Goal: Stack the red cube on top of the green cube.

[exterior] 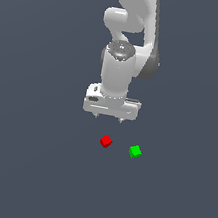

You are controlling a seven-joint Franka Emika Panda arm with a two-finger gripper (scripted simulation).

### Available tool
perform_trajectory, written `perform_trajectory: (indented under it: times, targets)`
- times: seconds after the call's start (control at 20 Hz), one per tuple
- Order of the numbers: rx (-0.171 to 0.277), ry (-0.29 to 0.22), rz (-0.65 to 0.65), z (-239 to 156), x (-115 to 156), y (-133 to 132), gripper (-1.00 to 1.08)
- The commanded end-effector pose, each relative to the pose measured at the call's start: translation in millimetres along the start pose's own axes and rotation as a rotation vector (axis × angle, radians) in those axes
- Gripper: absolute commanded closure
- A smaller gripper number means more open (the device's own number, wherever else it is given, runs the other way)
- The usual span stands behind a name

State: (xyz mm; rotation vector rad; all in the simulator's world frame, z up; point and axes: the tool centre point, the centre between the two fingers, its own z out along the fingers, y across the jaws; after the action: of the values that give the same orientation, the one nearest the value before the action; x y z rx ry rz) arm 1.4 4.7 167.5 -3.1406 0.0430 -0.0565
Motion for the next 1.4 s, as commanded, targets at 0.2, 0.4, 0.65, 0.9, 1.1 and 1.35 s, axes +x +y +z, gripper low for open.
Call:
perform_trajectory:
  times: [0.2,0.4,0.65,0.9,1.1,1.35]
  targets:
    - [0.0,-0.001,-0.011,2,1,0,-0.92]
    - [0.001,-0.002,-0.044,6,2,0,-0.92]
    - [0.003,-0.006,-0.118,16,6,1,-0.92]
    - [0.005,-0.011,-0.231,32,11,0,-0.92]
    - [0.008,-0.016,-0.345,48,17,-1,-0.92]
    - [0.01,-0.023,-0.489,68,23,-3,-0.92]
